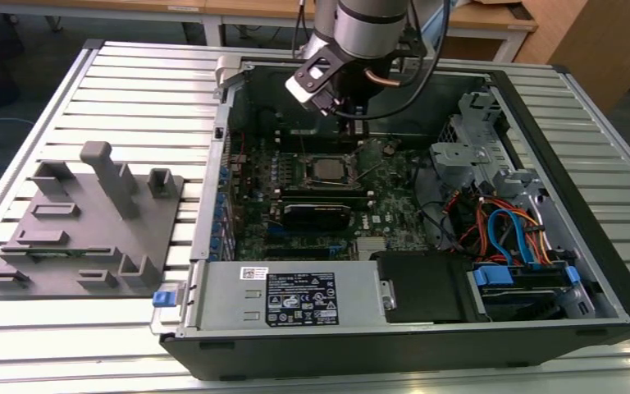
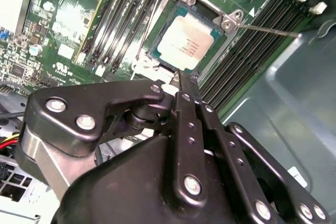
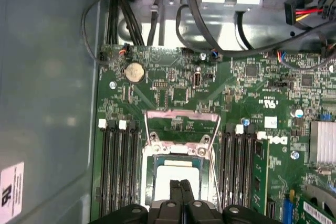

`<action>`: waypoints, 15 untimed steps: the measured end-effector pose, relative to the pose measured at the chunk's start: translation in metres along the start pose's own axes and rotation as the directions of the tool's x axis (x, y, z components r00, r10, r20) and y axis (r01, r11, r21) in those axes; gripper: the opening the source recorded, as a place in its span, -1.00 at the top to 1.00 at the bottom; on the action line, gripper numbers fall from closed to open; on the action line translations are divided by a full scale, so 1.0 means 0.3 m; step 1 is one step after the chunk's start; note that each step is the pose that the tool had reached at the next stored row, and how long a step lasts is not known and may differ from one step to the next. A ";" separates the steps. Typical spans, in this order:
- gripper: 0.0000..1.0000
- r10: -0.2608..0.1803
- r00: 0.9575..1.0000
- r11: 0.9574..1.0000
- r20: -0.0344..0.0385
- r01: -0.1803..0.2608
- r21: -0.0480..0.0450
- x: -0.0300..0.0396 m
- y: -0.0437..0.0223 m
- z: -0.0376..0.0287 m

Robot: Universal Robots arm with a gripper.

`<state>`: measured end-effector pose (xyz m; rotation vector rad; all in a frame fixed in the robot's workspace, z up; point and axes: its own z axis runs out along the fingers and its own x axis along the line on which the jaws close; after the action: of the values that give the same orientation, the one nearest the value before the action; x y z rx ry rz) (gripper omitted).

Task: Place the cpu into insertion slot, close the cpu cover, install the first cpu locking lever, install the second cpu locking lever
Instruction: 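Close the cpu cover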

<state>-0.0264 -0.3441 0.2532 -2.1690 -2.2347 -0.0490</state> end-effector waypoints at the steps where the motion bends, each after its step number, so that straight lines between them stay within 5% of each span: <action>1: 0.79 0.000 1.000 1.000 0.000 0.000 0.000 0.000 0.002 0.000; 10: 0.79 0.000 1.000 1.000 0.000 0.000 0.000 0.002 0.002 -0.036; 15: 0.79 0.000 1.000 1.000 0.000 0.000 0.000 0.001 0.013 -0.039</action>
<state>-0.0227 -0.3441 0.2649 -2.1690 -2.2347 -0.0489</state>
